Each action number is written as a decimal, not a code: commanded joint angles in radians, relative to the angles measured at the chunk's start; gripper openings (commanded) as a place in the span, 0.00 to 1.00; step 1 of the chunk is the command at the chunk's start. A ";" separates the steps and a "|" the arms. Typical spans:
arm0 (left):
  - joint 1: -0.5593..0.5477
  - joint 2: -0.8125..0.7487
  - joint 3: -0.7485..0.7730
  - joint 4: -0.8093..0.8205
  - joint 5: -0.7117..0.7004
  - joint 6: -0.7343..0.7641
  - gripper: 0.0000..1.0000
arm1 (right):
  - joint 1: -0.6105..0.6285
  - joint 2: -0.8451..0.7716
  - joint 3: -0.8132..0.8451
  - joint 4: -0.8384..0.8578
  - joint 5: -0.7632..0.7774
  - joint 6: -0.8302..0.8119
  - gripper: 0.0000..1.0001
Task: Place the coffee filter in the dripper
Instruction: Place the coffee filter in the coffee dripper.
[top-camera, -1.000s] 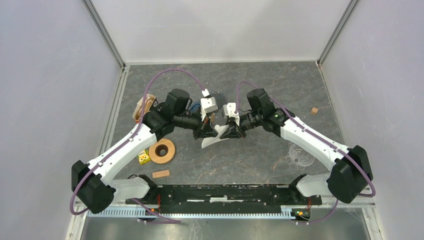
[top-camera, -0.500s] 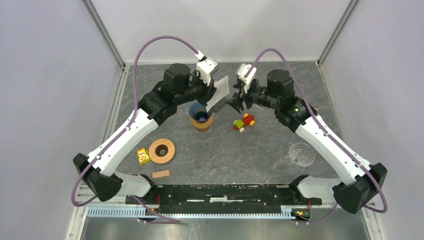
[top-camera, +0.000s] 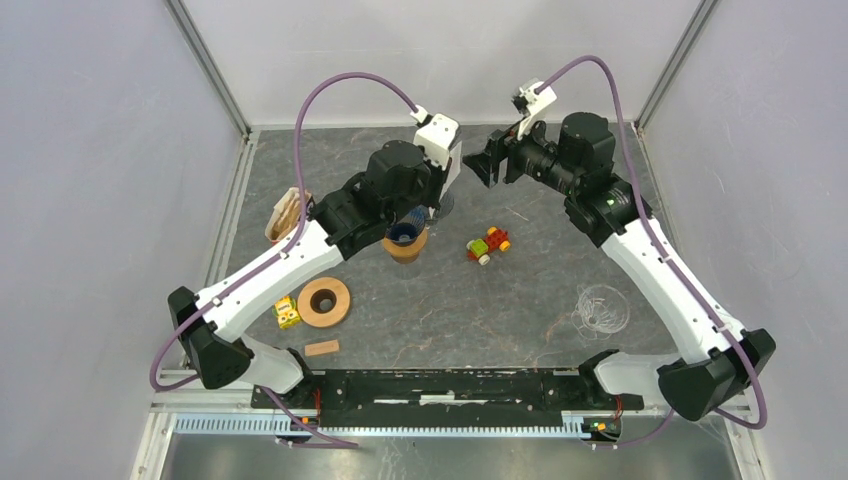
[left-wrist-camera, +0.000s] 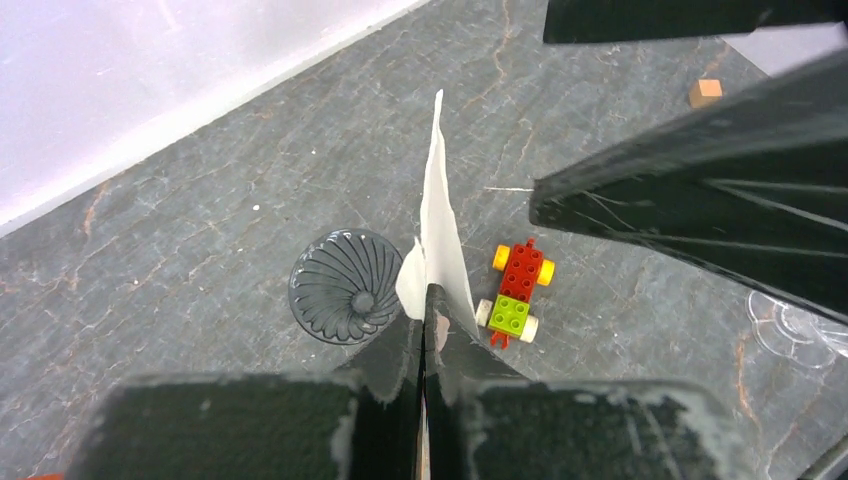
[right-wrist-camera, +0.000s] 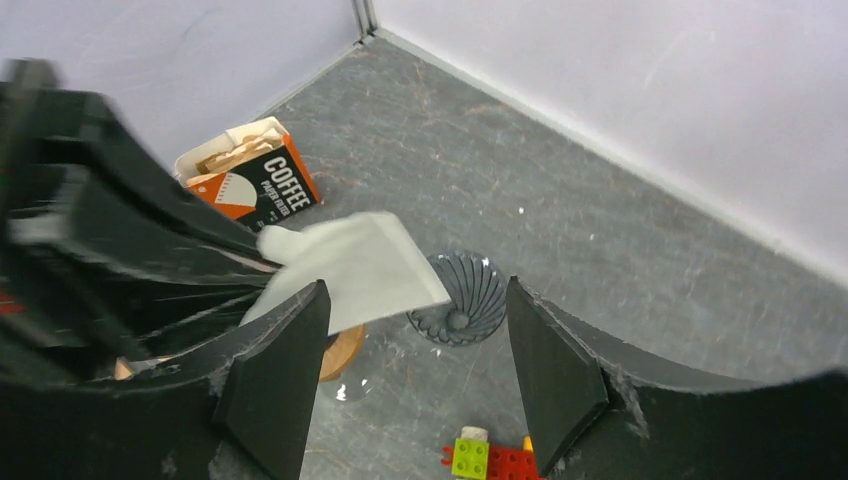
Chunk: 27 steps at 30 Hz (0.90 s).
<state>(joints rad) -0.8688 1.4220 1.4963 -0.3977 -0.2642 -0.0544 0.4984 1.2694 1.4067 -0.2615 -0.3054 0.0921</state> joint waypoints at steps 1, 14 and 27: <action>-0.038 0.006 0.027 0.088 -0.116 -0.003 0.02 | -0.049 0.013 -0.066 0.088 -0.091 0.151 0.70; -0.061 0.023 -0.019 0.141 -0.184 0.041 0.02 | -0.092 -0.023 -0.138 0.162 -0.229 0.231 0.69; -0.085 0.034 -0.042 0.163 -0.198 0.093 0.02 | -0.098 0.015 -0.141 0.216 -0.284 0.303 0.70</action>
<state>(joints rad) -0.9440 1.4479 1.4494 -0.2935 -0.4404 -0.0128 0.4038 1.2758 1.2709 -0.0975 -0.5690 0.3706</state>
